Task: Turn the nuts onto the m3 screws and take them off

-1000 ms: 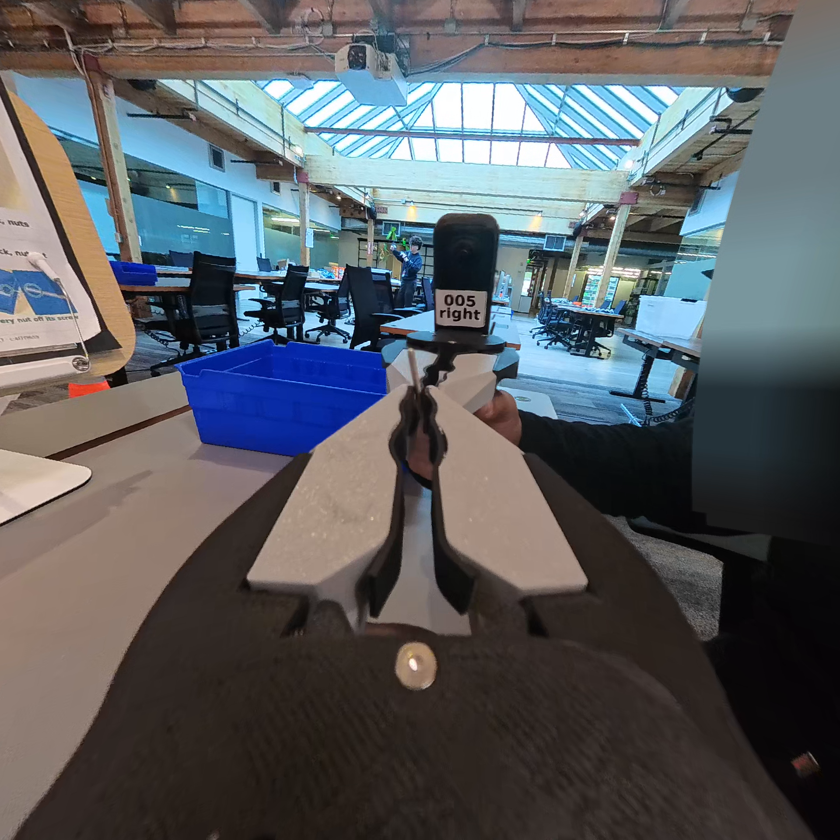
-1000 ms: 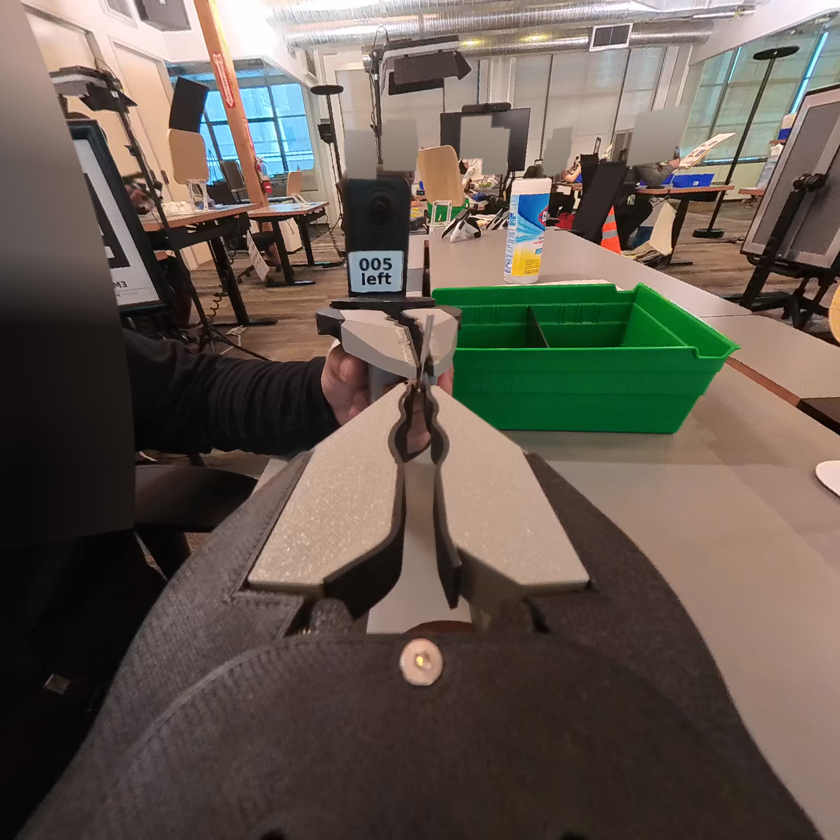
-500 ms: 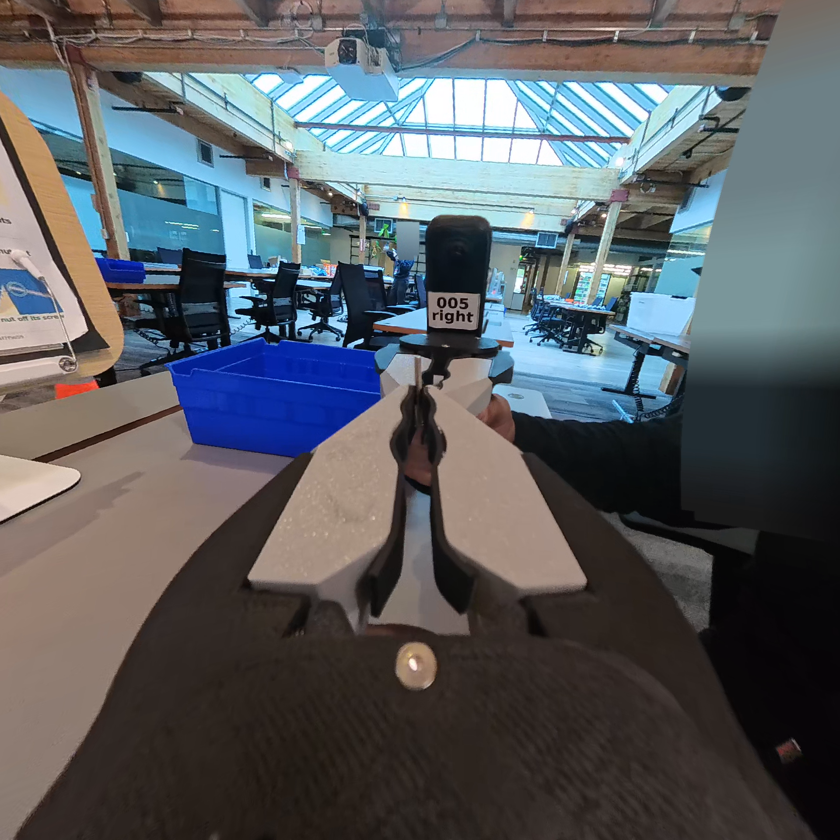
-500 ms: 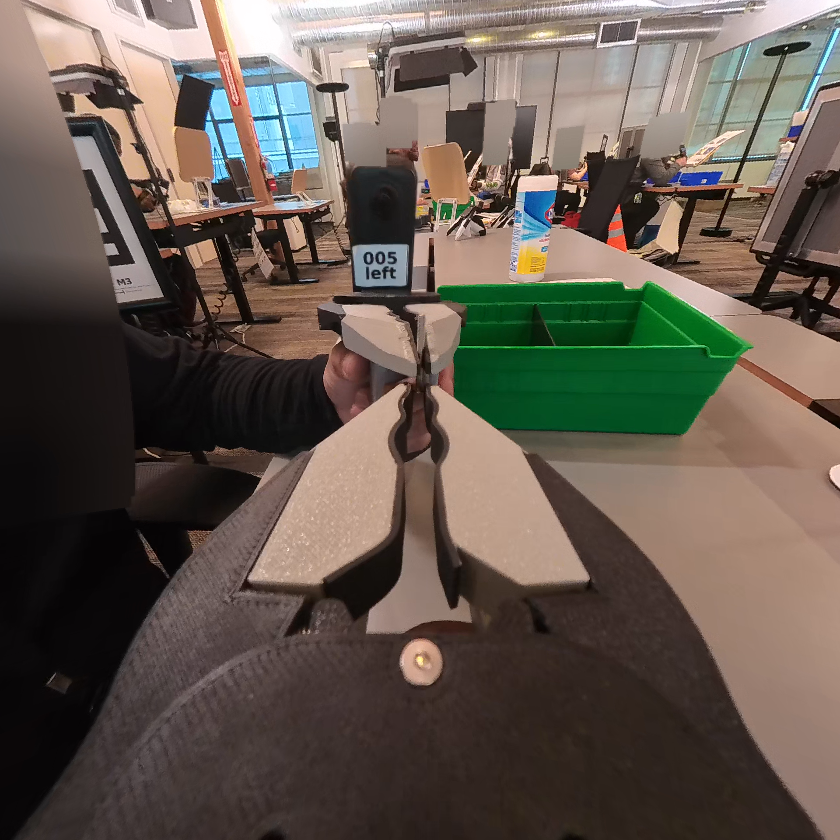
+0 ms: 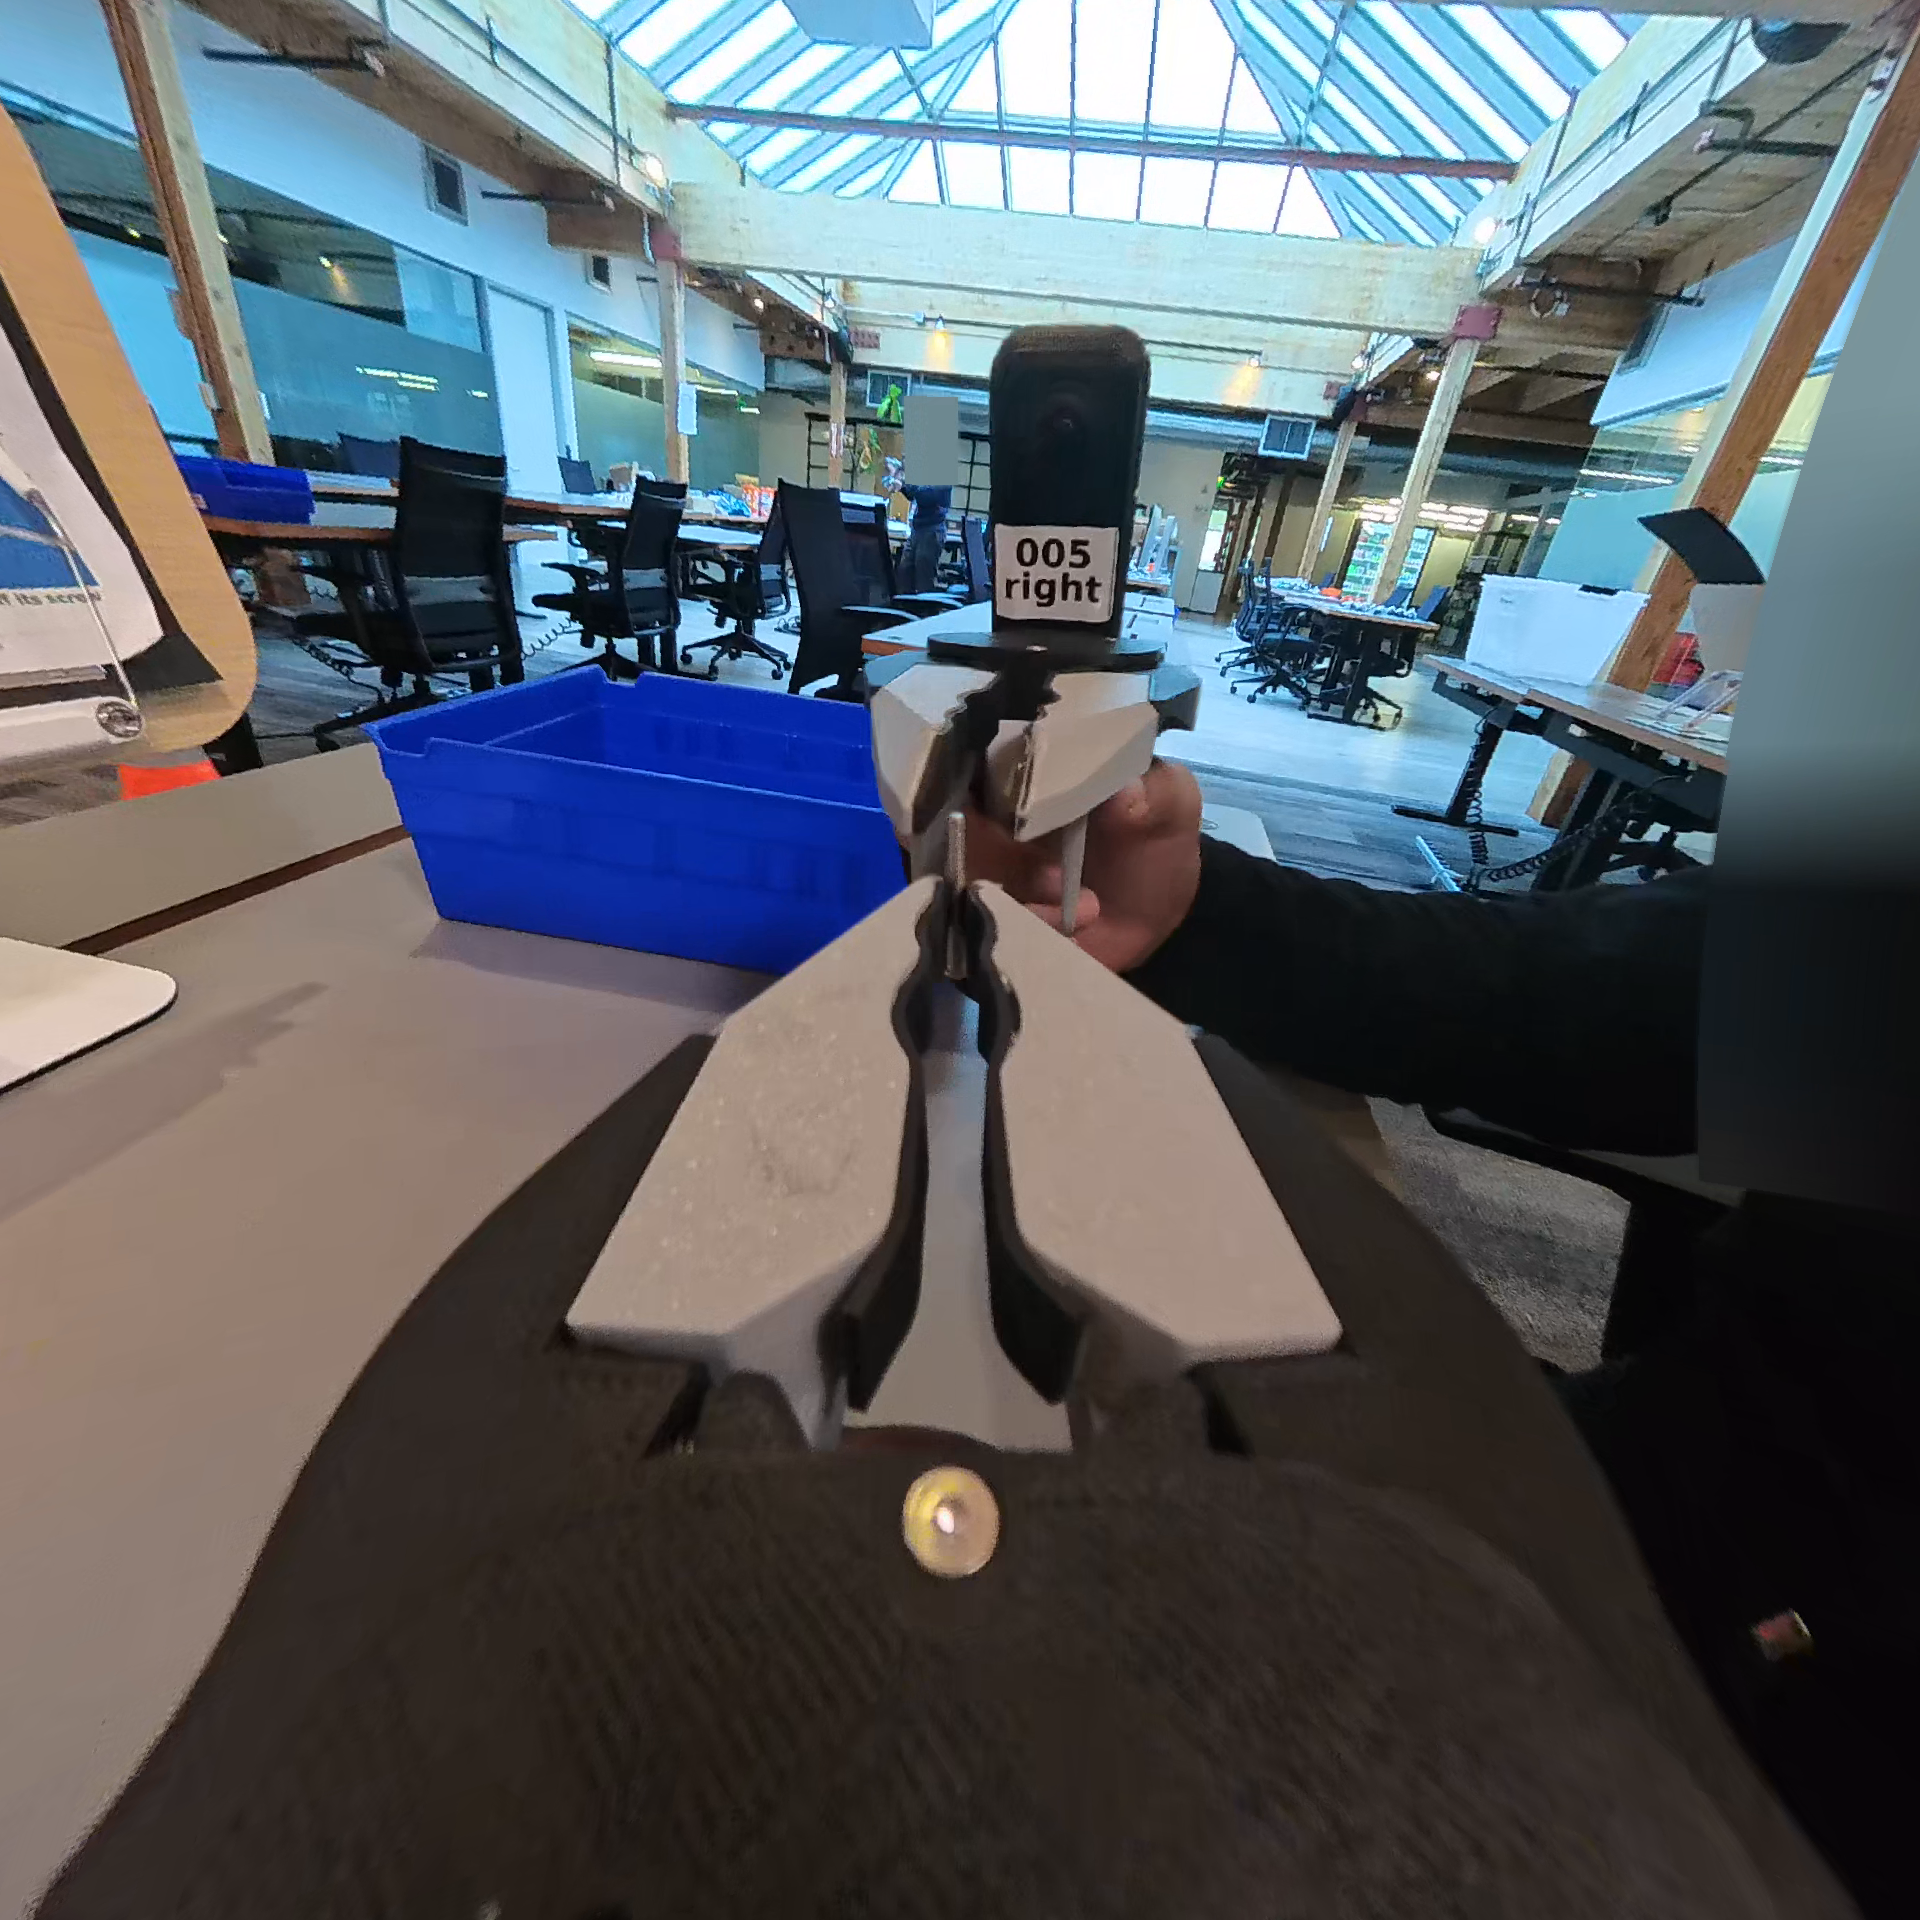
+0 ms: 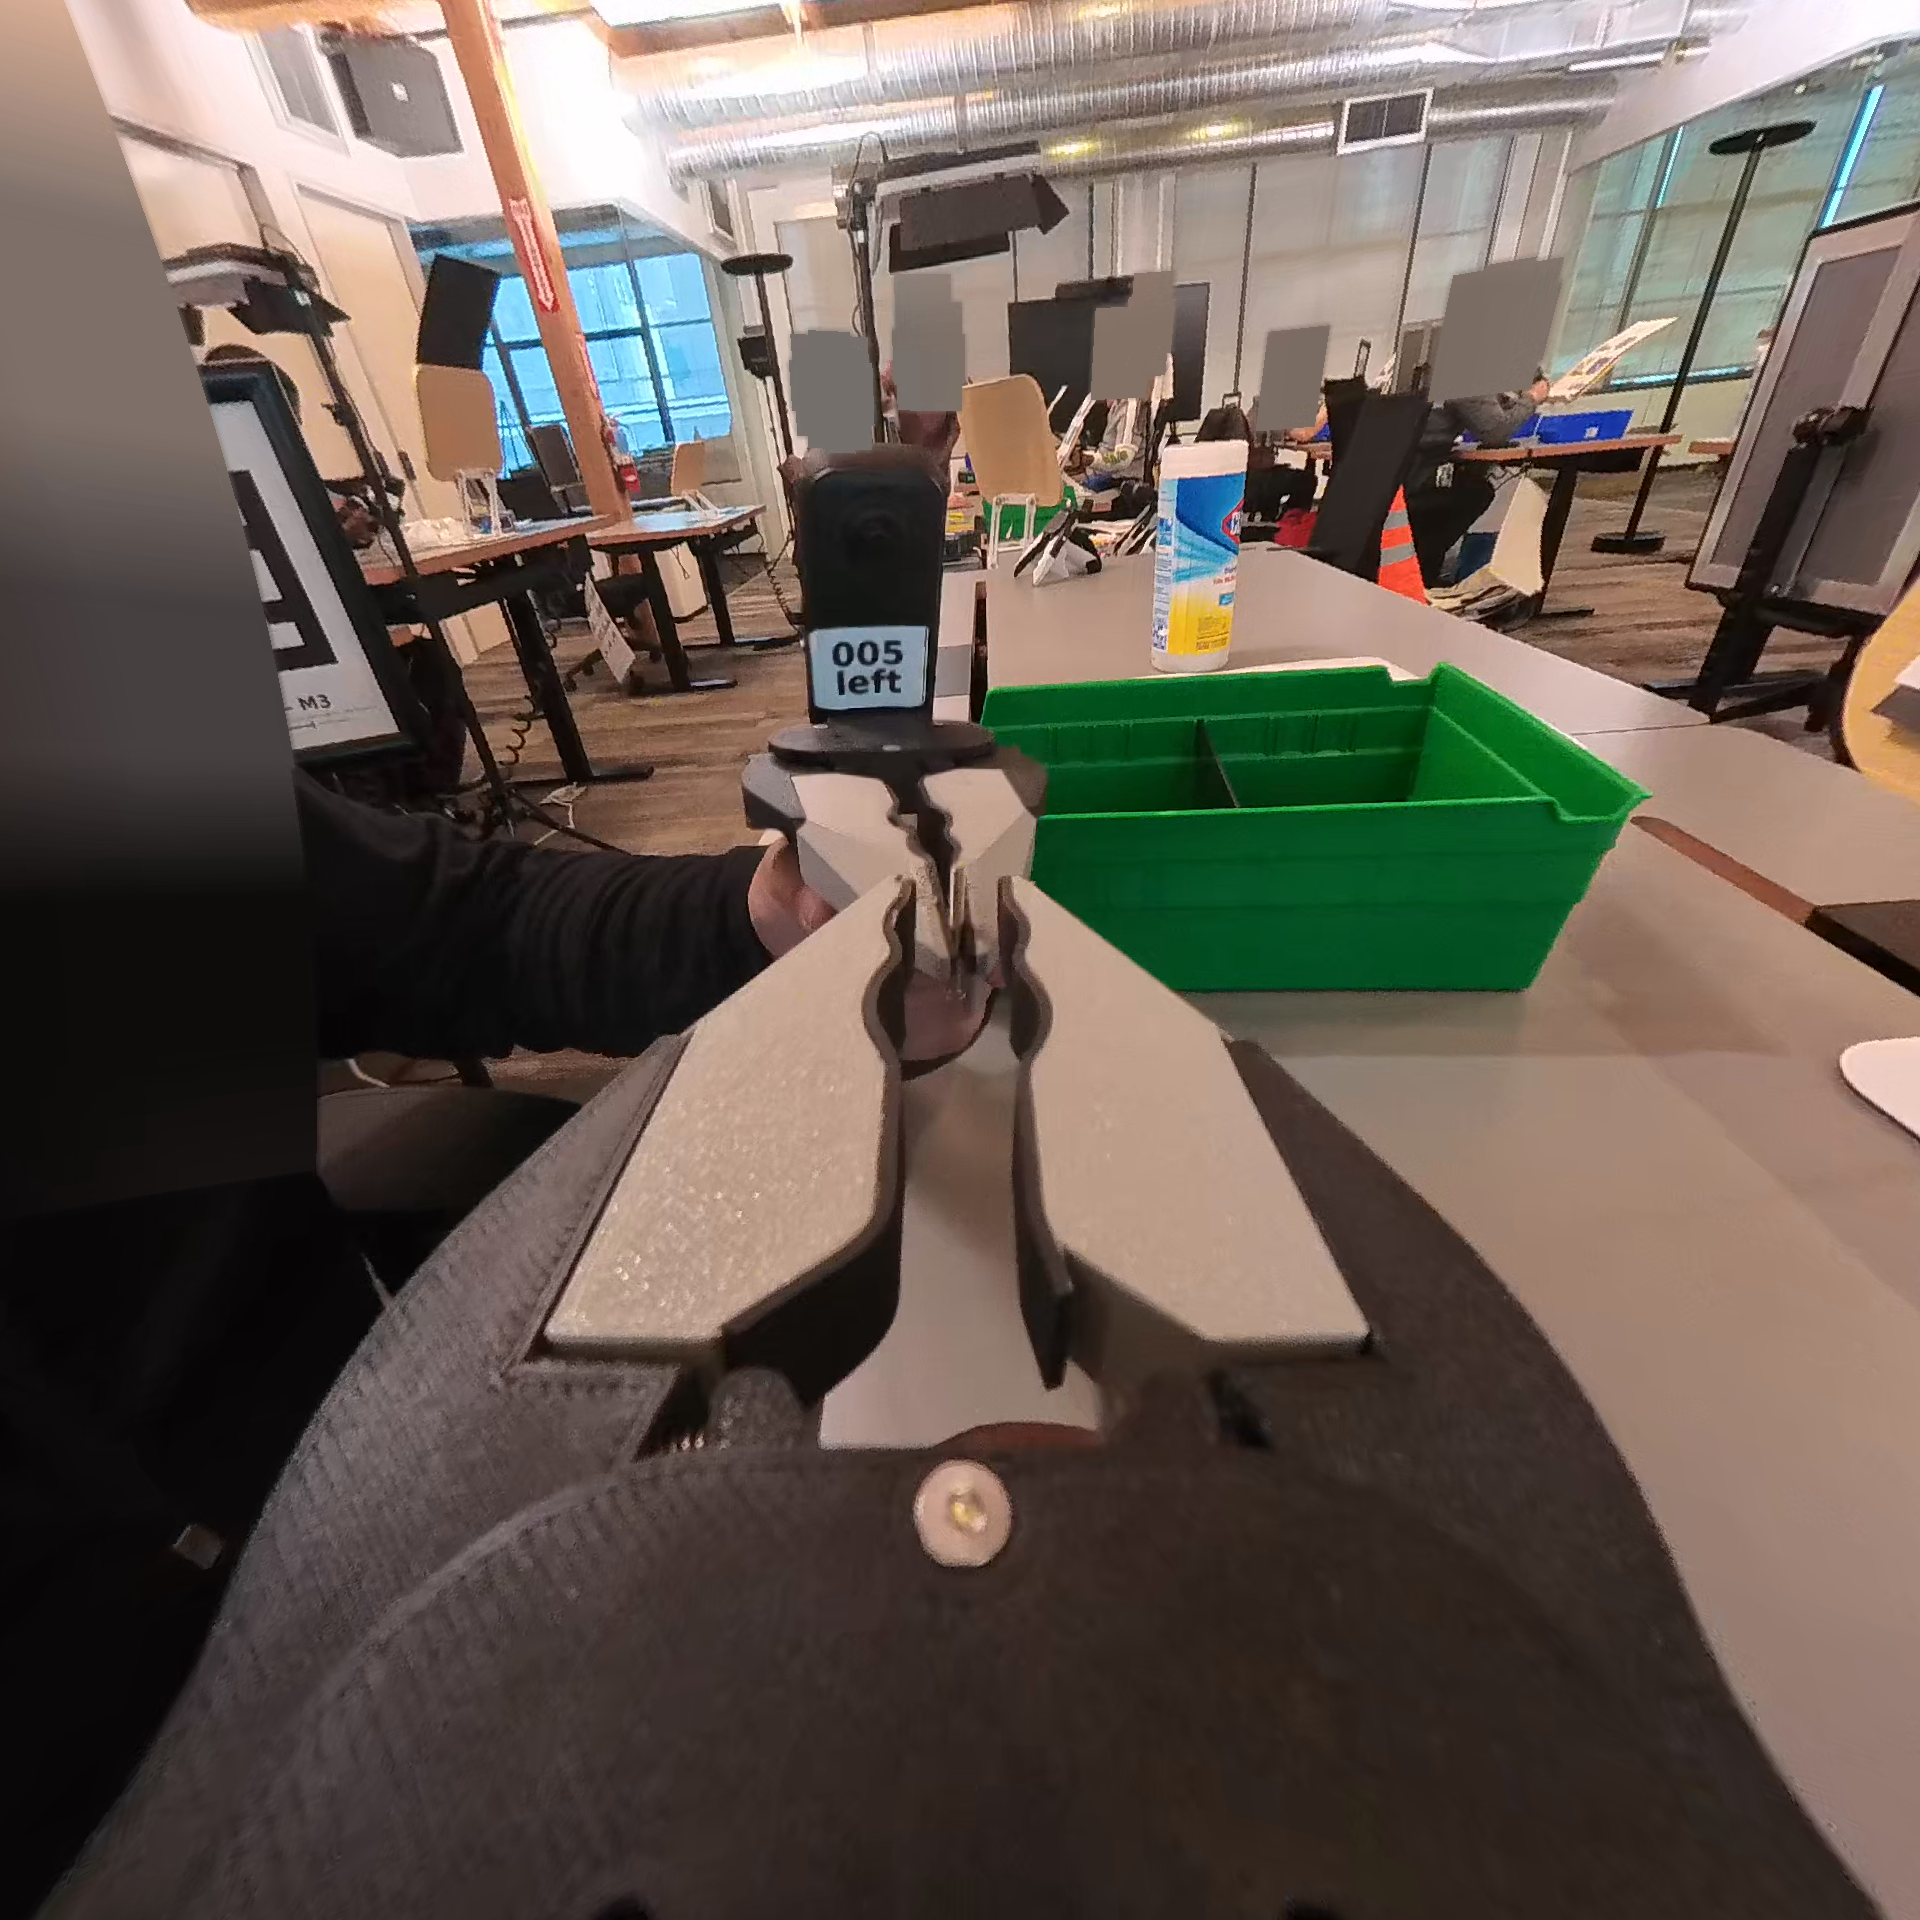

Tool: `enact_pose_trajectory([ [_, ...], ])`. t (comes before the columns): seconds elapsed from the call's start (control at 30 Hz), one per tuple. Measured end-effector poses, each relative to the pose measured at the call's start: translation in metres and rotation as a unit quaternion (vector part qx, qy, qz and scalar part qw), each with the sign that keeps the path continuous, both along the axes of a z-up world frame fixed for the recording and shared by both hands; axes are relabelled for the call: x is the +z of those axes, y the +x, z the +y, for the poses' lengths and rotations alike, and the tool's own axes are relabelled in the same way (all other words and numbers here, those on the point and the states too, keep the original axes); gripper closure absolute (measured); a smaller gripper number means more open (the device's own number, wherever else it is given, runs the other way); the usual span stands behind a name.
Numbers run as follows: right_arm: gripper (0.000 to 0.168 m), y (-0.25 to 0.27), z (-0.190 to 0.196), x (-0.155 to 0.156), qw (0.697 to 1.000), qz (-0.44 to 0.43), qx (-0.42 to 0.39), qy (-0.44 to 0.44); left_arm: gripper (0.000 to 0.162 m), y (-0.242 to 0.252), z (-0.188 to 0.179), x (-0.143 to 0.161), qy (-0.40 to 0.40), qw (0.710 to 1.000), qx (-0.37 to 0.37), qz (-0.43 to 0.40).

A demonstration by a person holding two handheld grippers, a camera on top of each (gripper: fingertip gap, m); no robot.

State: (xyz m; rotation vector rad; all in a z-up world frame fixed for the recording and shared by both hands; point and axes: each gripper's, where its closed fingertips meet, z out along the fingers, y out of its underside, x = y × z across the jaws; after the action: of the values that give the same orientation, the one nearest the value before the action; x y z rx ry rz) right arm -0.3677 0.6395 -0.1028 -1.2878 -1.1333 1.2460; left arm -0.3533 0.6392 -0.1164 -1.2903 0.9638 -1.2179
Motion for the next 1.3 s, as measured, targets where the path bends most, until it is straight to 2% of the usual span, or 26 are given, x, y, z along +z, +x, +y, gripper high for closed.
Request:
enact_pose_trajectory([
  [0.07, 0.156, -0.004, -0.001, -0.004, 1.000, -0.008, 0.002, -0.006, 0.162, 0.002, 0.000, -0.003, -0.003, 1.000, -0.002, 0.006],
  [0.17, 0.168, -0.008, 0.000, -0.008, 1.000, -0.017, -0.001, -0.010, 0.162, 0.003, 0.000, -0.005, -0.005, 1.000, -0.001, 0.010],
  [0.63, 0.168, -0.009, 0.002, 0.001, 0.998, 0.031, 0.004, -0.058, 0.156, 0.000, 0.003, 0.001, -0.017, 1.000, 0.009, -0.013],
  [0.77, 0.168, -0.012, 0.001, -0.001, 0.998, 0.027, 0.004, -0.057, 0.156, 0.001, 0.003, 0.001, -0.017, 1.000, 0.009, -0.012],
  [0.83, 0.168, -0.012, 0.001, -0.002, 0.998, 0.026, 0.002, -0.055, 0.162, 0.001, 0.001, 0.001, -0.015, 1.000, 0.002, -0.012],
  [1.3, 0.168, -0.014, 0.001, -0.004, 1.000, 0.001, -0.017, -0.024, 0.162, 0.001, 0.000, -0.002, -0.021, 1.000, -0.008, -0.001],
])
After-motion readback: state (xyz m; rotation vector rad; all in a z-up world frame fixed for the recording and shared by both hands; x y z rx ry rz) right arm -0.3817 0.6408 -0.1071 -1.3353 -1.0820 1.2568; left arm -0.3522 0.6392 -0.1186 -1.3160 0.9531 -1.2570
